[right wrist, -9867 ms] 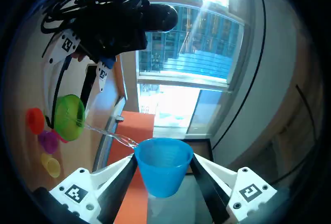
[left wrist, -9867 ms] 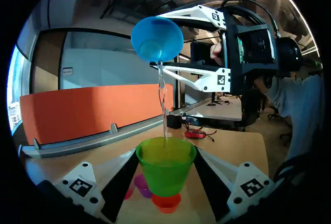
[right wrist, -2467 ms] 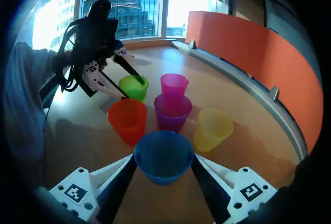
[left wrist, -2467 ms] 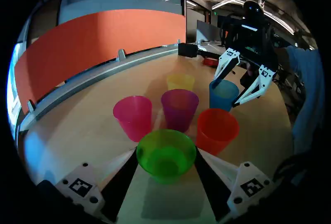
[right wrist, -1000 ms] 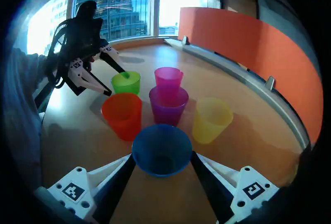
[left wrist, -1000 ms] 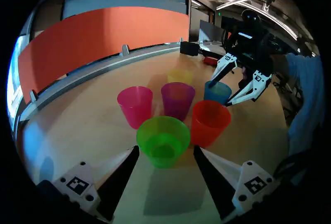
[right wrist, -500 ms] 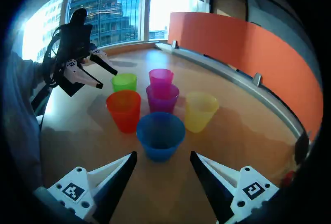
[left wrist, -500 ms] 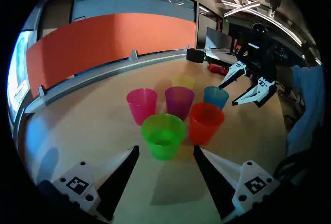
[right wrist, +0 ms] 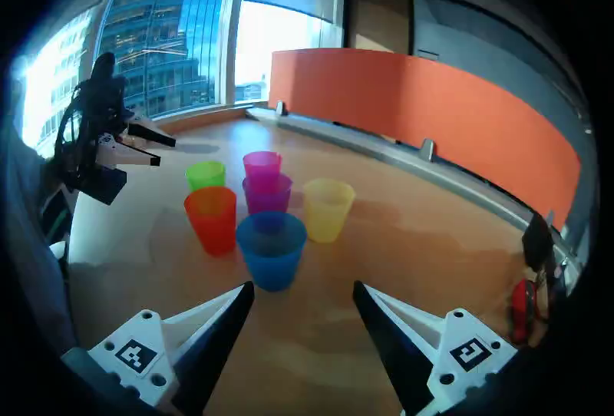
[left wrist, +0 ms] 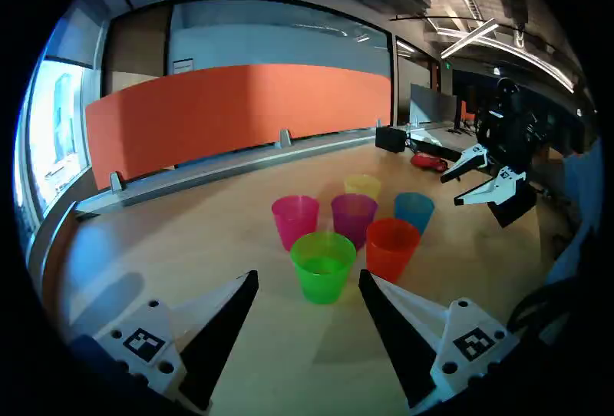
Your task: Pour water
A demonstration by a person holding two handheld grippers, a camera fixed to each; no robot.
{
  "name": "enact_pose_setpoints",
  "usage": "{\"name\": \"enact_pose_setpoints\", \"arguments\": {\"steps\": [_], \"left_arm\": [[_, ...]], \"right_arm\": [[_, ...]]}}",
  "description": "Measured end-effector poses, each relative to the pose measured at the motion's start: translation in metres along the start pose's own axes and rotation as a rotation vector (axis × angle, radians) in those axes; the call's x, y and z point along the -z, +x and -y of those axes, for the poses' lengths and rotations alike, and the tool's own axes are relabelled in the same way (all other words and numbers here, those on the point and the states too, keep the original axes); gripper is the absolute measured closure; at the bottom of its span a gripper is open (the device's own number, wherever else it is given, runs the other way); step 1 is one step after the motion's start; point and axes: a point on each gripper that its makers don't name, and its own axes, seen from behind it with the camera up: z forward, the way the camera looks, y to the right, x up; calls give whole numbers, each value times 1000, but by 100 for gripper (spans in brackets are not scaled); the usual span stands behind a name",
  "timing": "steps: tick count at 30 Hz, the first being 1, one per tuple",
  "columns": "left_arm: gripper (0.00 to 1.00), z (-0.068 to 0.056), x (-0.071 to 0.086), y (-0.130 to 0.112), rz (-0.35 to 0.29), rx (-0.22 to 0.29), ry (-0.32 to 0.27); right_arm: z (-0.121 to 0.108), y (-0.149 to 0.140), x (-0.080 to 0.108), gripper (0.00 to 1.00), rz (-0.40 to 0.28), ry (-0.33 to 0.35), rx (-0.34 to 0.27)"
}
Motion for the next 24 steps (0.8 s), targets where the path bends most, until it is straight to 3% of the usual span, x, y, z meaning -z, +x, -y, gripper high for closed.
{"name": "enact_pose_setpoints", "arguments": {"steps": [11,24], "left_arm": [[2,21,27,23,-142,15,154],[2,36,53,54,-280,1,326]], "right_arm": [[-22,32,31,0,-165,-178,-46],[-53,63,56,0,-320,-395,-102]]}}
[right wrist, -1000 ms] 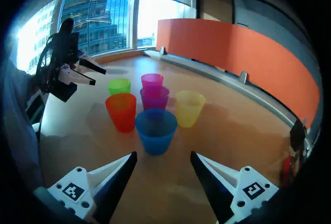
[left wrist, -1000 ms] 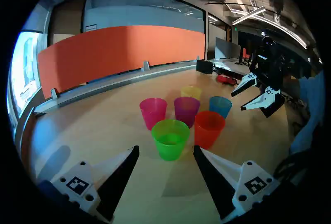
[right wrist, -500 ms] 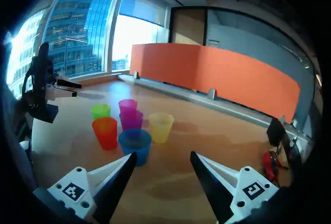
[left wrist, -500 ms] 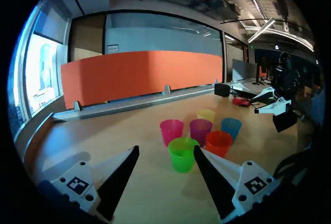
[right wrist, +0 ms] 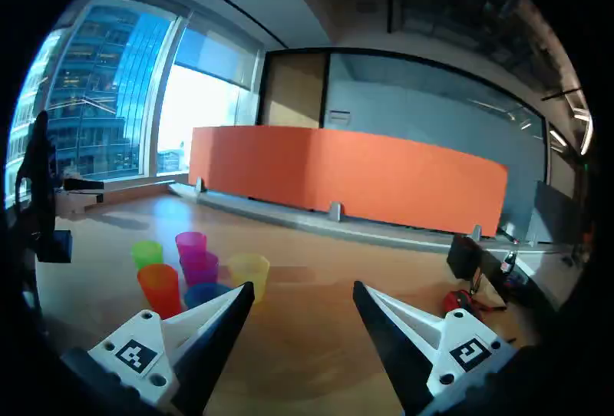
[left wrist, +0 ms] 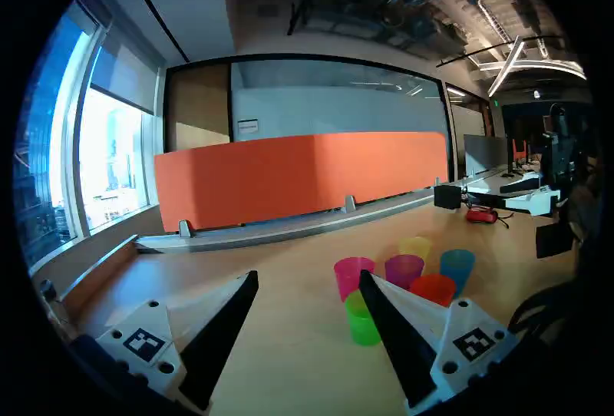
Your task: Pour water
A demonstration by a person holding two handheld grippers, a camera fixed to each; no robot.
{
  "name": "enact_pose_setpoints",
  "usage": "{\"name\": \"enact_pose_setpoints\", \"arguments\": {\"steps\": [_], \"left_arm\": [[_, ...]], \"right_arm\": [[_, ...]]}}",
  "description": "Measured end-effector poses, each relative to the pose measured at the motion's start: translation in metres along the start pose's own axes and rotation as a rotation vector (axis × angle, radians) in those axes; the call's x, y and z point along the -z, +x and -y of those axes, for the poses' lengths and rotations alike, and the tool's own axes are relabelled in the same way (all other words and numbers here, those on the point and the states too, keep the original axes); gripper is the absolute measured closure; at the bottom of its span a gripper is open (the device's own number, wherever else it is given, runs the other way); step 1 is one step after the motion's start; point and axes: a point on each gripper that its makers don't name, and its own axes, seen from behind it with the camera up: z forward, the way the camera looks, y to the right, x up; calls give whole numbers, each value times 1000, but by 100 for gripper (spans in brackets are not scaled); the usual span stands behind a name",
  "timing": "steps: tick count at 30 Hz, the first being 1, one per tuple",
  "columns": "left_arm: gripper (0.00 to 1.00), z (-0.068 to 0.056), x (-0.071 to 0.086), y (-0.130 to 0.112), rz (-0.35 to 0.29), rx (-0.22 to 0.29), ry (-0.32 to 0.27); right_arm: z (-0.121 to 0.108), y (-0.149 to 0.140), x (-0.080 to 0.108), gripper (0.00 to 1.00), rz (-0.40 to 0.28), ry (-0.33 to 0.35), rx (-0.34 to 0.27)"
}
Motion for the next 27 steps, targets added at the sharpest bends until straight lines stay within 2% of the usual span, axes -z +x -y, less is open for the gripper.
{"name": "enact_pose_setpoints", "arguments": {"steps": [8,13,21,27], "left_arm": [[3,8,2,11,-45,38,66],[2,13,2,12,-51,56,102],[2,22,4,16,-64,54,159],[3,32,4,15,-78,42,208]], "right_arm": [[-13,20,1,0,-81,-125,-20],[-17,28,4,0,-113,-188,-29],[-25,46,13,0,-164,-259,-79],[-29,48,16,0,-190,-285,-110]]}}
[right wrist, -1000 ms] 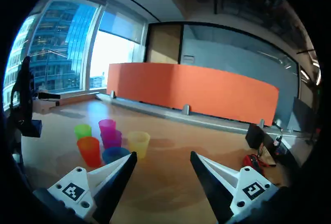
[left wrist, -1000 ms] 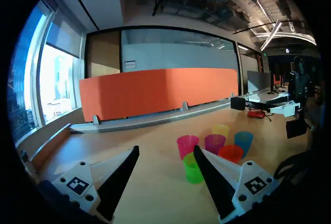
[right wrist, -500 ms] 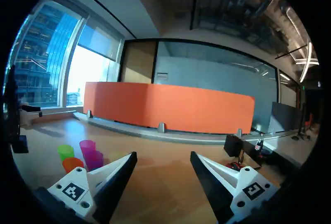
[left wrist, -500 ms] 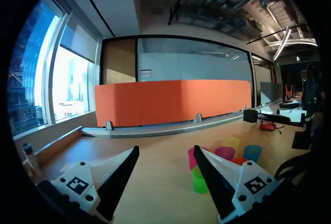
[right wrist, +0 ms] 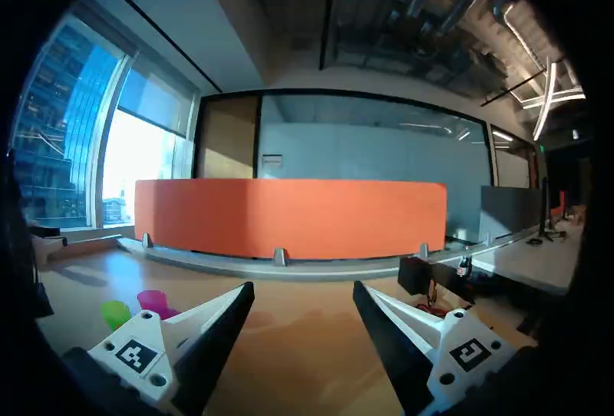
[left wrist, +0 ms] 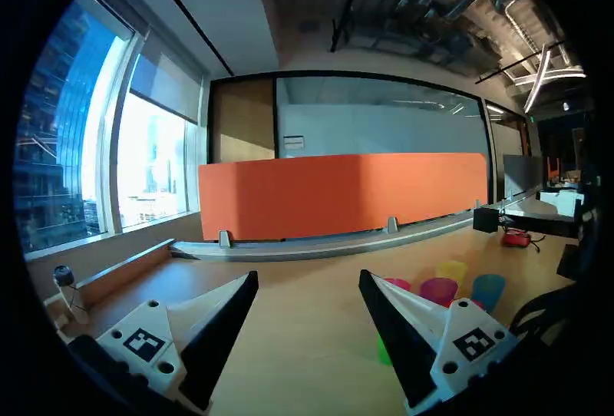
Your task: Pour water
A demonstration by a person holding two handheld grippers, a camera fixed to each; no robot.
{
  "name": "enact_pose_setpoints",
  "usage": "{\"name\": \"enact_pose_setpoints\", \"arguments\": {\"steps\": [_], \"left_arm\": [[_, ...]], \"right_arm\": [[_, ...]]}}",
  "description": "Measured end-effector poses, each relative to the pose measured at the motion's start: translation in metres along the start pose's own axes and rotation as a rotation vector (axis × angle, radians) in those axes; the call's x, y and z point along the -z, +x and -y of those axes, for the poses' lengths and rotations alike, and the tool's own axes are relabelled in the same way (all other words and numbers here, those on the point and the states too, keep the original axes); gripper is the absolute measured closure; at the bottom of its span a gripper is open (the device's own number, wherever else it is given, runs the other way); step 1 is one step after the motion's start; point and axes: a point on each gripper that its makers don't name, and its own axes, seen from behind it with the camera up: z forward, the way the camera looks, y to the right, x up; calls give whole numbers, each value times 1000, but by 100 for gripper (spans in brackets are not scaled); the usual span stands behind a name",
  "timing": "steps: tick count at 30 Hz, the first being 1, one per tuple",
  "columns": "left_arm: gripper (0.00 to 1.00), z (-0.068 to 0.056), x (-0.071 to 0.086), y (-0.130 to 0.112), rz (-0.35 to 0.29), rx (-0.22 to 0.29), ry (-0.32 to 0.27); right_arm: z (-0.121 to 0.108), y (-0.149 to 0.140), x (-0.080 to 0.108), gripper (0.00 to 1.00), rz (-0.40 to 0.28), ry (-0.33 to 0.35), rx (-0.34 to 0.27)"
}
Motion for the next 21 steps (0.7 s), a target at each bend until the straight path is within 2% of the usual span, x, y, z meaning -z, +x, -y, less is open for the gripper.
{"name": "enact_pose_setpoints", "arguments": {"steps": [14,21], "left_arm": [[3,7,-5,-15,-29,-34,48],[3,16,-4,-29,-27,-32,55]], "right_arm": [[8,-15,8,0,10,-26,-26],[10,-23,13,0,17,-42,-30]]}}
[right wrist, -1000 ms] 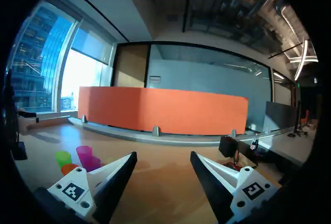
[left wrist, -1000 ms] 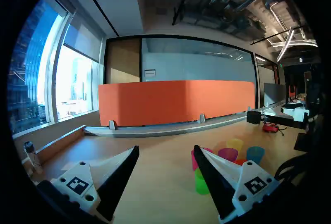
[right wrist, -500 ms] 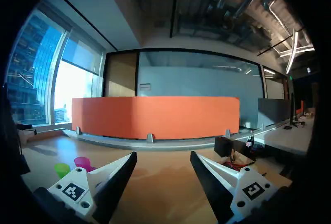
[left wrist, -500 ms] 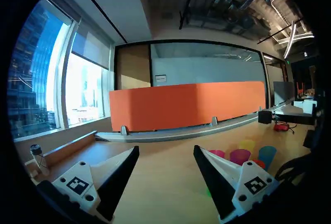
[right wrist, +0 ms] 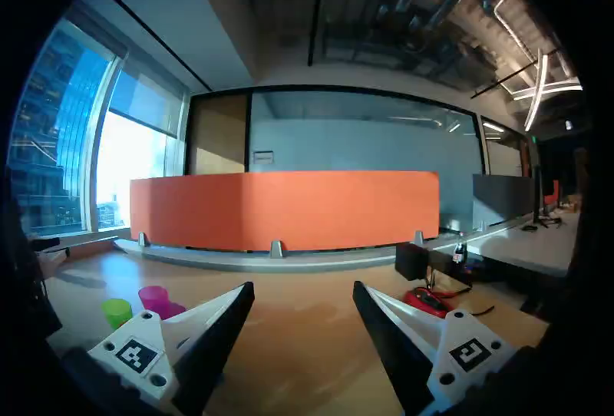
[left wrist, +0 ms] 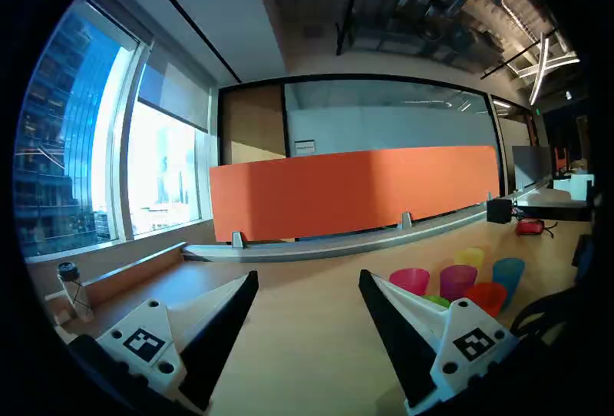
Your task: Pour water
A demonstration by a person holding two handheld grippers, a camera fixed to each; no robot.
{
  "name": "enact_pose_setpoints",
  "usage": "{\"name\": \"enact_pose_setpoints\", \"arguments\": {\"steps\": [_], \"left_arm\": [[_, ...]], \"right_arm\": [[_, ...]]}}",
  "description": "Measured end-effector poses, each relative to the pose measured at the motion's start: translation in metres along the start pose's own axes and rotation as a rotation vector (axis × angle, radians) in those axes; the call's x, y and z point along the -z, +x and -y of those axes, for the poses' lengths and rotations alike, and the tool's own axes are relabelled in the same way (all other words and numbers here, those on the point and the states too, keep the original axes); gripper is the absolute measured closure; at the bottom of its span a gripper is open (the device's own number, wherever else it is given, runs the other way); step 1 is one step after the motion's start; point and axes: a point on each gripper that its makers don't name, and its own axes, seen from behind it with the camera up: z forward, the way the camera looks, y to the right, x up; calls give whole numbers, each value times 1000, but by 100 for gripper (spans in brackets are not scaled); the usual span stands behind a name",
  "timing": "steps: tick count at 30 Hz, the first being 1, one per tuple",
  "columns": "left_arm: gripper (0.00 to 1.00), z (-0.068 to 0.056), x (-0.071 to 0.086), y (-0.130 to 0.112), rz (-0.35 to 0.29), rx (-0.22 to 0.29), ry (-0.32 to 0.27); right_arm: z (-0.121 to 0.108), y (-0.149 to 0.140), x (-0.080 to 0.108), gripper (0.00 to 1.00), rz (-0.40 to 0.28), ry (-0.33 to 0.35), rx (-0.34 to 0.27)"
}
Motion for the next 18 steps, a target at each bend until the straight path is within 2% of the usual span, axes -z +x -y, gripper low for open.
{"name": "enact_pose_setpoints", "arguments": {"steps": [18], "left_arm": [[2,23,1,-24,3,52,7]], "right_arm": [[3,0,5,1,-4,-12,-36]]}}
